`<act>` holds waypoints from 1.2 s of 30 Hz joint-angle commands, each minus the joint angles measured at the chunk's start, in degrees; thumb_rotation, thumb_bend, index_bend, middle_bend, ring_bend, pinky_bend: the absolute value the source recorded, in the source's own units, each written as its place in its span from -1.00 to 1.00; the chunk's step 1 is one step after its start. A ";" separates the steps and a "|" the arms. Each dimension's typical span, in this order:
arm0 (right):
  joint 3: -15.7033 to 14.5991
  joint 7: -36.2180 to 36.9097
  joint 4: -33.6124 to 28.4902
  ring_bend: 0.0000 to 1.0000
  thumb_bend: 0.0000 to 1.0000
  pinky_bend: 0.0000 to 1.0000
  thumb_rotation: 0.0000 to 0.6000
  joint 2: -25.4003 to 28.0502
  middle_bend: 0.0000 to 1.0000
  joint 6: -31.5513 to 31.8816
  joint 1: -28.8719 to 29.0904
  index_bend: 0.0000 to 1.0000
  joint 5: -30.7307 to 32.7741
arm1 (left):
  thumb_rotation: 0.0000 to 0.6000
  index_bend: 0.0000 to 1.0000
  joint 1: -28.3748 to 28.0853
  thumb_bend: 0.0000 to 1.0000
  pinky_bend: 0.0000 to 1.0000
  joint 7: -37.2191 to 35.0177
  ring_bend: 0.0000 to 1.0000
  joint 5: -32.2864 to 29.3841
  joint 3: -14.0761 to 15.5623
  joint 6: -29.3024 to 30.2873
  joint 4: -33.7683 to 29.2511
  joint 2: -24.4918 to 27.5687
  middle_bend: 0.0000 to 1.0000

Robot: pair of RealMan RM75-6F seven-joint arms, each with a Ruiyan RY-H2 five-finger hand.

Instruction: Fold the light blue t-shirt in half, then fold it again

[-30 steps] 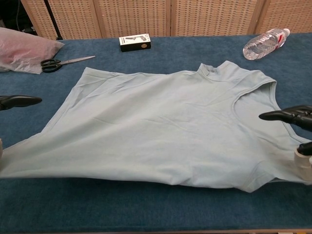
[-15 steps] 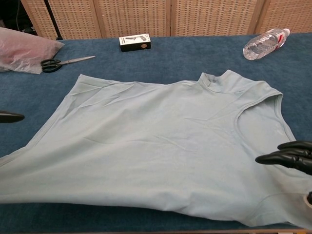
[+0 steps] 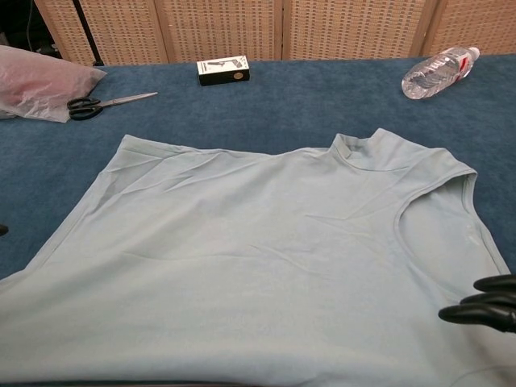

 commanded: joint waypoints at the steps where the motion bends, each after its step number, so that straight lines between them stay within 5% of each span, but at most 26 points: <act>1: -0.53 -0.22 0.26 -1.00 0.34 -1.00 1.00 0.17 -1.00 0.39 -0.23 0.43 -0.66 | 1.00 0.52 0.37 0.59 -1.00 -0.35 -1.00 0.46 0.46 0.44 0.52 -0.09 -1.00; 18: -2.19 0.64 1.93 -1.00 0.34 -1.00 1.00 0.44 -1.00 2.52 -1.18 0.43 -2.54 | 1.00 0.52 0.98 0.60 -1.00 -0.06 -1.00 2.34 2.08 0.83 0.22 0.42 -1.00; 36: 7.29 7.73 -2.95 -1.00 0.34 -1.00 1.00 2.07 -1.00 0.24 1.91 0.43 11.16 | 1.00 0.51 -3.07 0.60 -1.00 -1.69 -1.00 -7.75 -6.00 -6.84 -8.29 1.68 -1.00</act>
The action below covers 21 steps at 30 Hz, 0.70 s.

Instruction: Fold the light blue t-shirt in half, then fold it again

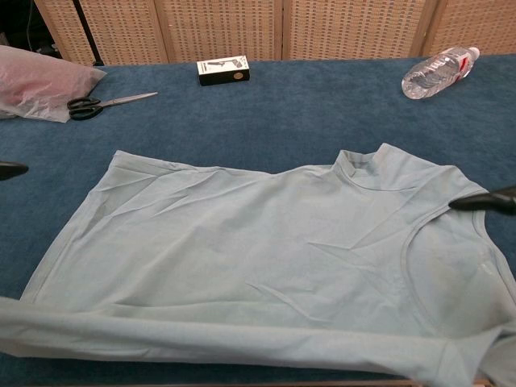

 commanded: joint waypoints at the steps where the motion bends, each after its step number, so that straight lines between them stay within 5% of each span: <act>1: 2.07 1.06 -2.18 -1.00 0.34 -1.00 1.00 0.80 -1.00 -2.47 1.71 0.43 2.85 | 1.00 0.51 -1.29 0.60 -1.00 -0.78 -1.00 -2.51 -1.91 -2.39 -2.38 0.60 -1.00; 21: 14.48 1.19 -4.78 -1.00 0.34 -1.00 1.00 -1.68 -1.00 -23.74 12.20 0.43 23.04 | 1.00 0.51 -10.22 0.60 -1.00 3.34 -1.00 -14.64 -10.89 -22.13 -15.37 4.32 -1.00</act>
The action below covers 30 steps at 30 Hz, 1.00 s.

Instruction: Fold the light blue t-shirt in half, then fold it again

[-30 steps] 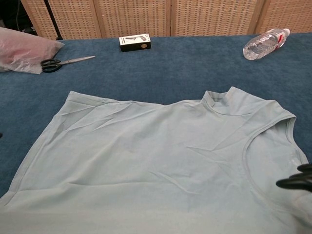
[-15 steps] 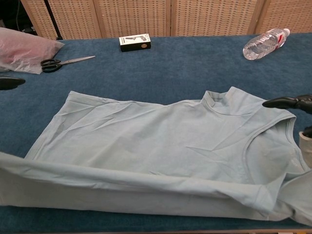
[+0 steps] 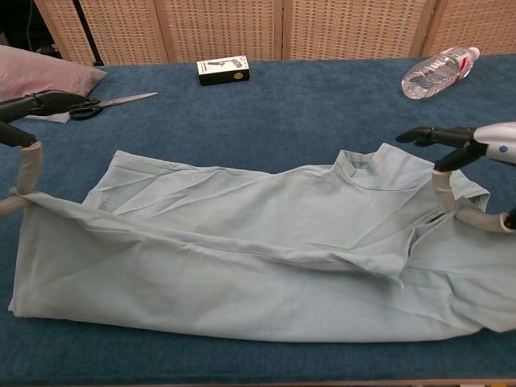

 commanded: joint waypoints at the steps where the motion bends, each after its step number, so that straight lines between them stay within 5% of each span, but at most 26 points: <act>1: 2.45 -0.62 0.26 -1.00 0.34 -1.00 1.00 -0.59 -1.00 -2.63 1.86 0.43 3.13 | 1.00 0.51 -1.98 0.60 -1.00 2.36 -1.00 -3.05 -1.78 -4.50 -3.12 1.30 -1.00; 13: 7.79 -1.47 1.88 -1.00 0.34 -1.00 1.00 -1.24 -1.00 -9.25 5.82 0.43 12.11 | 1.00 0.52 -5.21 0.60 -1.00 3.60 -1.00 -9.09 -5.68 -12.85 -4.68 0.80 -1.00; 30: 11.24 -0.57 8.45 -1.00 0.34 -1.00 1.00 -4.52 -1.00 -14.00 8.64 0.43 19.32 | 1.00 0.51 -7.70 0.60 -1.00 1.85 -1.00 -13.63 -9.51 -17.54 0.44 -2.37 -1.00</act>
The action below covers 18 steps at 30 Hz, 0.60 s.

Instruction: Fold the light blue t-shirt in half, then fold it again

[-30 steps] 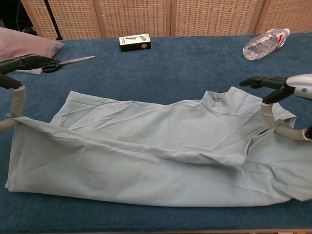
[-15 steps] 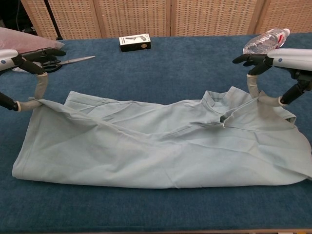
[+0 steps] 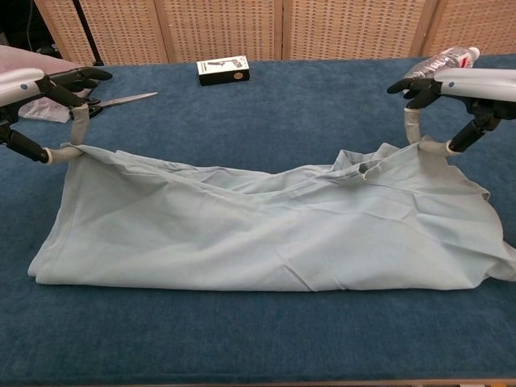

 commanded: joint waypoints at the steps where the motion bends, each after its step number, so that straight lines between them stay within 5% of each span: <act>1: 0.48 0.35 0.75 -1.00 0.34 -1.00 1.00 -0.33 -1.00 -0.33 0.21 0.43 0.81 | 1.00 0.51 -0.77 0.60 -1.00 -0.35 -1.00 -0.48 -0.49 -1.18 1.38 -0.94 -1.00; 18: 0.87 1.29 8.20 -1.00 0.34 -1.00 1.00 -4.52 -1.00 -4.31 1.60 0.43 4.35 | 1.00 0.51 -3.66 0.56 -1.00 2.97 -1.00 -5.20 -2.90 -7.99 8.42 -7.11 -1.00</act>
